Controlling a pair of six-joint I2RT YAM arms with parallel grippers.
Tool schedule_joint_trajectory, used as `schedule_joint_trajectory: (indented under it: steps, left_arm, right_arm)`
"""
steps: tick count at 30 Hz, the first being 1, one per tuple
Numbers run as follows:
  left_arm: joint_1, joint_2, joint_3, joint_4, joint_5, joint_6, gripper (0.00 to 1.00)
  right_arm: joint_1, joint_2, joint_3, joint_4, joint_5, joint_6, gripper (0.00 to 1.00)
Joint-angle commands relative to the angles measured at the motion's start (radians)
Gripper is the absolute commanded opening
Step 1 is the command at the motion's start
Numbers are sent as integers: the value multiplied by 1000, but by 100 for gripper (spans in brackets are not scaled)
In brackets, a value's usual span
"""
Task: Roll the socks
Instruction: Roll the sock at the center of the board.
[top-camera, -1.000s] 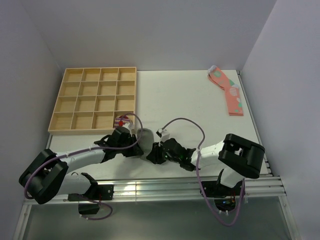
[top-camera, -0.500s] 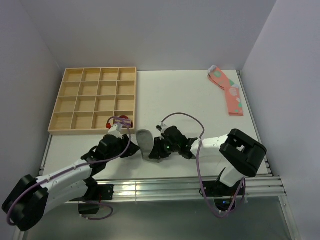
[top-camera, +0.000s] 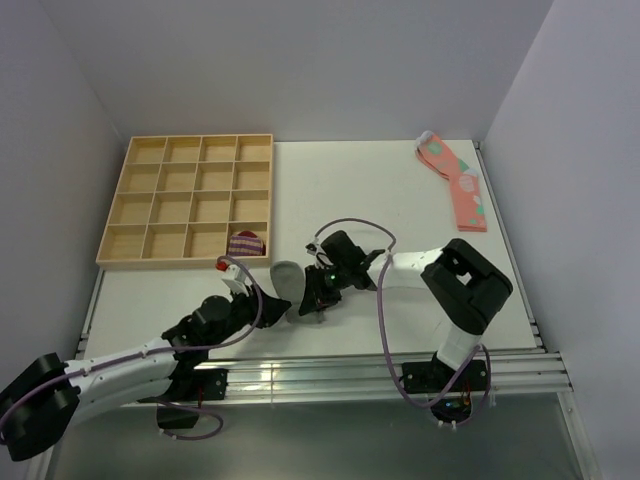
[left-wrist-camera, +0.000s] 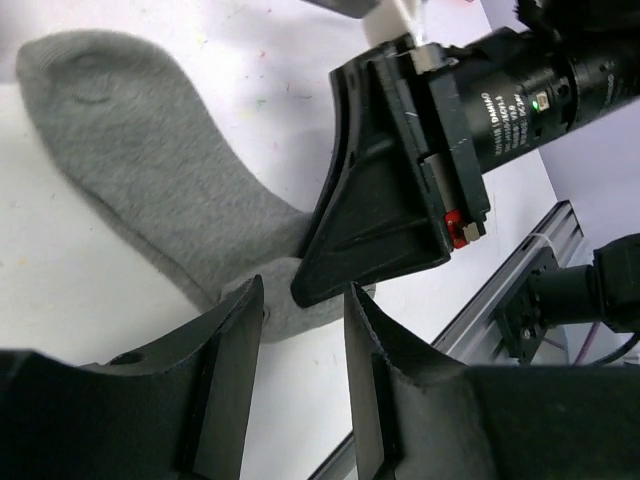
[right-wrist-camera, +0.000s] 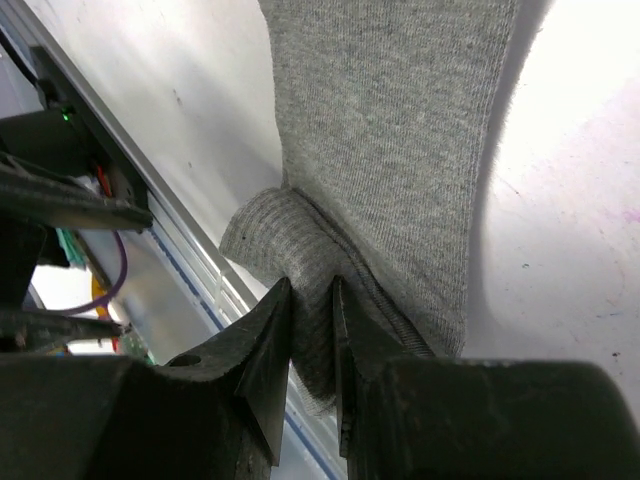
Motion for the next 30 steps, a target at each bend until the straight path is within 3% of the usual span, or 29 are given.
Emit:
schedule_joint_trajectory:
  steps: [1,13,30]
  left_arm:
    - [-69,65,-5,167,-131,50,43]
    - [-146,215,-36,349,-202,156,43]
    - [-212,428,-82,513,-252,81,40]
  right_arm:
    - [3,43,35,-206,4,-70,24]
    - [2,112,144,-333,-54,-122,24]
    - [2,151,184,-369,-56,-135,24]
